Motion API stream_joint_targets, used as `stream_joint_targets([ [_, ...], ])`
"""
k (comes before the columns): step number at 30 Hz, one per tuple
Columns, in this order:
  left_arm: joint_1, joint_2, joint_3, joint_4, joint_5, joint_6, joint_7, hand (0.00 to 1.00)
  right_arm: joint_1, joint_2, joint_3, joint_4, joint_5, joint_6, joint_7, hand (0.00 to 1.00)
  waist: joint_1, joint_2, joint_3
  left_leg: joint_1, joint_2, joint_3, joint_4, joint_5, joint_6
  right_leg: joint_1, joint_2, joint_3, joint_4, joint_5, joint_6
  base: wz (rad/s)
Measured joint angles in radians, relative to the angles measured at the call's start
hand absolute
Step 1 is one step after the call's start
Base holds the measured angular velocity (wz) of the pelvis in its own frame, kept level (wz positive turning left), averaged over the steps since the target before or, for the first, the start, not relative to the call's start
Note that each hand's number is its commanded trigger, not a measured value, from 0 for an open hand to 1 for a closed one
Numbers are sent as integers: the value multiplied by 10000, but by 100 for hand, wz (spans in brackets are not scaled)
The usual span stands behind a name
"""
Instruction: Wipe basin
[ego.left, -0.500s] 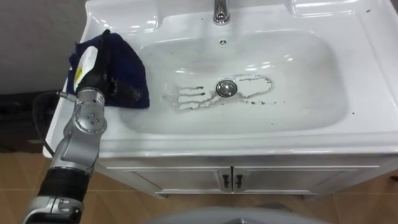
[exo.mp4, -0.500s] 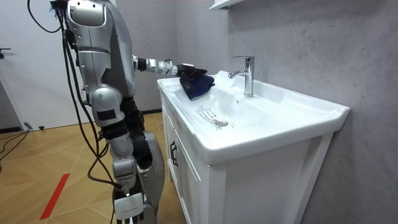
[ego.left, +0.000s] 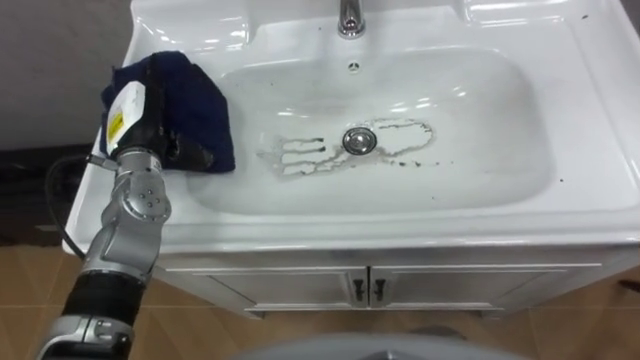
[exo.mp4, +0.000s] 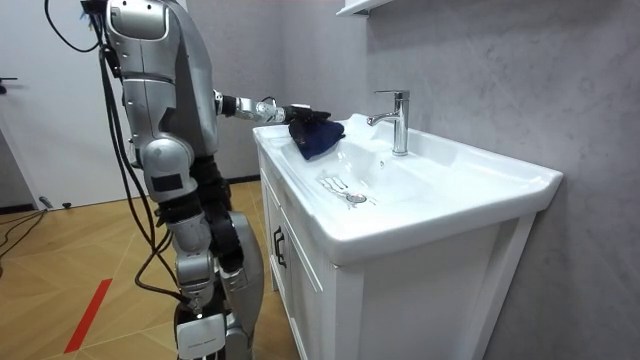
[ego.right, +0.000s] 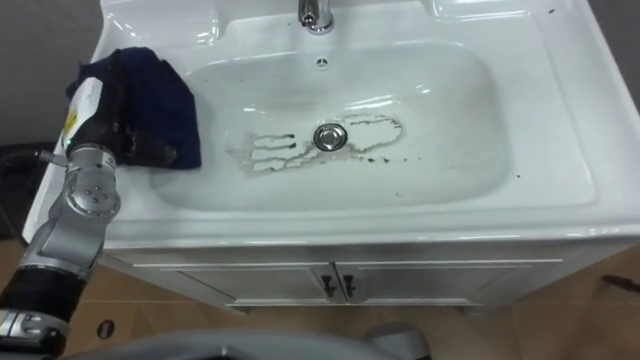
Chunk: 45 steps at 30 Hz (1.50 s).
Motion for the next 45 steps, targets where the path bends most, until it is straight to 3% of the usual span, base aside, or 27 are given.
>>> stream_joint_targets([
  [14,-42,-75,0,1236,353,-226,320,0,9,9,-143,-60,-29,220,-79,0,-8,33,-20,188,136,242,-93,-36,-80,90,122,105,26,46,-76,-5],
  [21,-381,-74,33,2027,361,-317,332,0,-42,6,-141,-60,-43,222,-45,0,-9,15,-14,282,193,294,-114,6,-155,153,186,121,20,72,-126,-4],
  [22,-424,-75,35,2113,361,-322,327,16,-50,5,-142,-57,-48,221,-26,0,-9,5,-12,307,200,294,-115,12,-166,177,194,118,15,71,-132,0],
  [23,-479,-75,36,2189,361,-322,315,16,-66,5,-142,-54,-49,221,2,0,-8,-6,-12,314,201,294,-112,18,-174,189,196,116,2,65,-140,0],
  [24,-502,-74,38,2224,358,-322,306,75,-69,5,-142,-55,-50,221,15,0,-9,-11,-12,314,201,294,-110,19,-177,188,196,115,0,61,-148,0],
  [25,-557,-74,50,2300,358,-322,279,100,-72,6,-141,-61,-49,220,32,0,-5,-29,-14,313,190,294,-108,24,-184,189,194,114,-5,45,-170,0],
  [30,-603,-74,242,2381,472,-322,84,100,-73,2,-155,-93,-48,247,29,0,17,-98,-49,338,149,310,-106,41,-210,250,210,115,-170,22,-204,0],
  [37,-687,-75,1197,2635,772,-323,-70,100,57,8,-362,-416,-410,812,-16,0,339,-245,-151,1024,150,516,-501,81,-309,674,242,254,-161,-91,-293,-10],
  [45,-1155,-131,1890,3496,761,-346,-84,100,-139,13,-438,-437,-848,881,-205,0,386,-242,-157,1236,151,518,-576,80,-344,854,258,252,-160,-150,-323,0],
])
